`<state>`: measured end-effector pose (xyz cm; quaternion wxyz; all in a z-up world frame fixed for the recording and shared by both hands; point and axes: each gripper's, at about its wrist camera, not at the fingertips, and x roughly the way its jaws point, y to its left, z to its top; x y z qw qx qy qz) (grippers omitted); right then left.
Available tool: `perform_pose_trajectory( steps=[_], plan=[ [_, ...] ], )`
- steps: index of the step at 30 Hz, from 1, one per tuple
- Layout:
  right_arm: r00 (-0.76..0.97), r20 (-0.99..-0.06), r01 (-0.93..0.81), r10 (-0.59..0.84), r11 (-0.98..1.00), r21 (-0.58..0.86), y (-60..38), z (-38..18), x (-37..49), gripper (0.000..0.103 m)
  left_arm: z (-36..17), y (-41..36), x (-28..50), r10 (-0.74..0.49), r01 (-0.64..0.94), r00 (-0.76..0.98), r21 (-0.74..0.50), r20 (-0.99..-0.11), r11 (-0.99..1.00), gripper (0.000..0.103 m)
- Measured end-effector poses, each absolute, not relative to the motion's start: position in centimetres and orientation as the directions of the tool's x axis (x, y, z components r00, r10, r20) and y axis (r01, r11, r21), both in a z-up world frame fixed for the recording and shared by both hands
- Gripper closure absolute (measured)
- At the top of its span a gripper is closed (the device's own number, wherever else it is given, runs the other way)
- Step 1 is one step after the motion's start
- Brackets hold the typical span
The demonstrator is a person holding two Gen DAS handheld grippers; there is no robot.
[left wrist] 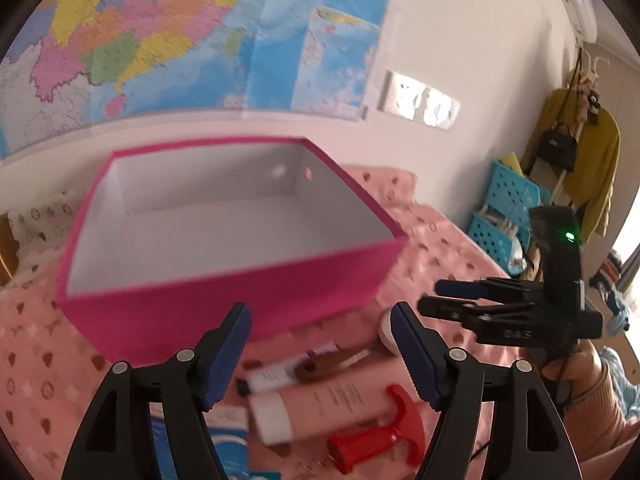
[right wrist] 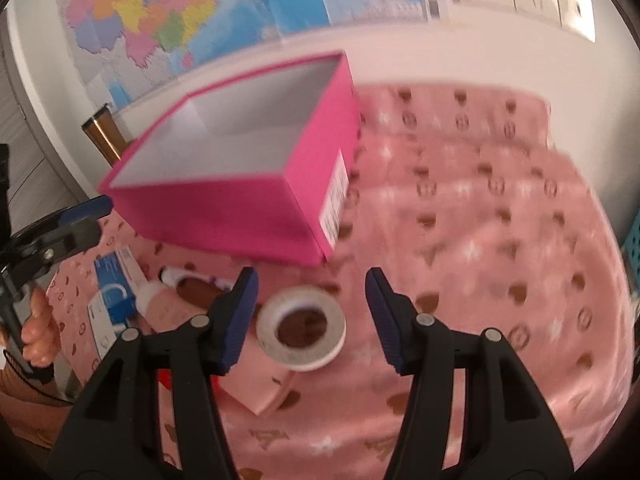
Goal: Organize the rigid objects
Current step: 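Move the right gripper to the white tape roll and grasp it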
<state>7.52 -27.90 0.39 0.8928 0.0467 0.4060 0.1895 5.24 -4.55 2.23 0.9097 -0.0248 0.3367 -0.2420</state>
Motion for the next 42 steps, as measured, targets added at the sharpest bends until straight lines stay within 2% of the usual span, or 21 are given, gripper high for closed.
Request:
perform_pose_trajectory(
  steps=[7, 20, 24, 26, 30, 37, 42],
  plan=[
    [0.551, -0.747, -0.277, 0.372, 0.926, 0.257, -27.9, -2.1, 7.5, 0.045, -0.1, -6.9, 4.4, -0.479, 0.456, 0.594, -0.220, -0.646, 0.862, 0.029],
    [0.530, -0.757, -0.266, 0.382, 0.923, 0.279, -28.2, -3.4, 7.7, 0.049, -2.5, -9.7, 4.5, -0.490, 0.487, 0.522, -0.228, -0.698, 0.843, 0.032],
    [0.519, -0.765, -0.266, 0.381, 0.923, 0.280, -28.1, -3.7, 8.0, 0.058, -2.7, -10.1, 4.5, -0.491, 0.495, 0.514, -0.224, -0.703, 0.839, 0.039],
    [0.517, -0.767, -0.264, 0.381, 0.923, 0.280, -28.1, -3.8, 8.1, 0.059, -2.7, -10.1, 4.6, -0.493, 0.497, 0.510, -0.227, -0.705, 0.838, 0.040],
    [0.510, -0.770, -0.266, 0.384, 0.922, 0.283, -28.2, -4.0, 8.2, 0.070, -3.0, -10.2, 4.7, -0.495, 0.496, 0.503, -0.232, -0.709, 0.837, 0.040],
    [0.521, -0.766, -0.259, 0.376, 0.925, 0.278, -28.5, -3.9, 7.8, 0.083, -3.0, -10.5, 4.6, -0.500, 0.503, 0.495, -0.235, -0.710, 0.832, 0.040],
    [0.531, -0.756, -0.261, 0.382, 0.923, 0.283, -28.7, -3.7, 7.5, 0.084, -3.2, -10.6, 4.6, -0.504, 0.506, 0.486, -0.240, -0.714, 0.828, 0.040]
  ],
)
